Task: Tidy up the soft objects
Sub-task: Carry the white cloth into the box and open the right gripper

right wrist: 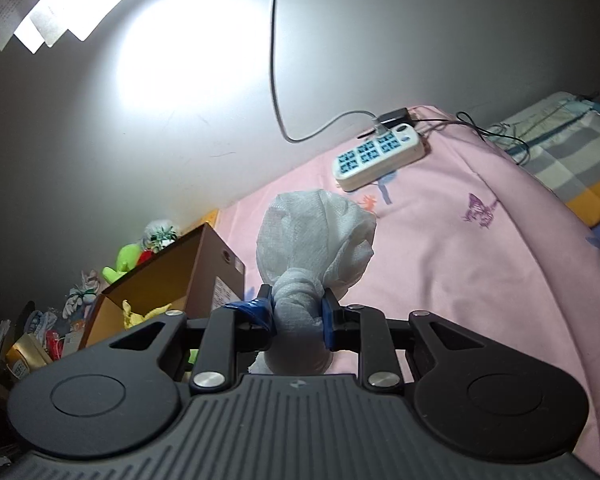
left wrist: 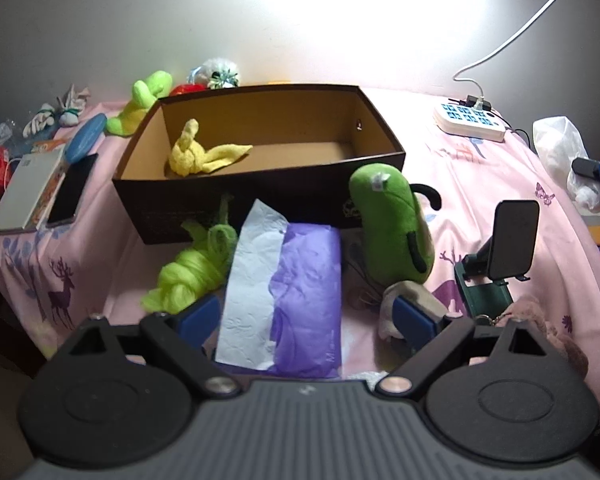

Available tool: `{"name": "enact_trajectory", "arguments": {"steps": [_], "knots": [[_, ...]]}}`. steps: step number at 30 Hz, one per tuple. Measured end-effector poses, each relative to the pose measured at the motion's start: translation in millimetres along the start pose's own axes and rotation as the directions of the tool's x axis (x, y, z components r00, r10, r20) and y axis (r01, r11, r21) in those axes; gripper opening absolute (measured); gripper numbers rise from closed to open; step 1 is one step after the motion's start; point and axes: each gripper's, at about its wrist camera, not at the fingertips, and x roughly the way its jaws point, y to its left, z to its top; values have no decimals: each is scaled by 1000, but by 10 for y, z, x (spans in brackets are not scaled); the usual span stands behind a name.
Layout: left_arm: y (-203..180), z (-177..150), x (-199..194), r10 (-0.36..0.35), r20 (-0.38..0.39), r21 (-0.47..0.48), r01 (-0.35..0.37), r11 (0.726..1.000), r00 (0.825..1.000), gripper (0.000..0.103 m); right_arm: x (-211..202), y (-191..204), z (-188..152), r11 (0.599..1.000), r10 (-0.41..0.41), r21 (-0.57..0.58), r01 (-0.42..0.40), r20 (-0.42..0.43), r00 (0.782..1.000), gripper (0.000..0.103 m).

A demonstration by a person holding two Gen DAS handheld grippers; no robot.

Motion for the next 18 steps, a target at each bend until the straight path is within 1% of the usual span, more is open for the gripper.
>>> {"name": "enact_trajectory", "arguments": {"steps": [5,9,12,16,18], "knots": [[392,36,27,17,-9,-56,-18,998,1000,93,261,549,156,993,91,-68,-94,-40,995,5],[708,28,48,27,-19,-92,-29,995,999,93,605,1051,188,980,145,-119,-157,-101,984,5],[929,-9,97,22,-43,-123,-27,992,999,94,956,1397,91,971,131,-179,-160,-166,977,5],[1126,-82,132,11,-61,-132,-19,991,998,94,1488,1768,-47,959,102,-231,-163,-256,961,5],[1199,-118,136,9,-65,-130,-18,991,998,94,1710,1921,-98,955,70,-260,-145,-274,959,5]]}}
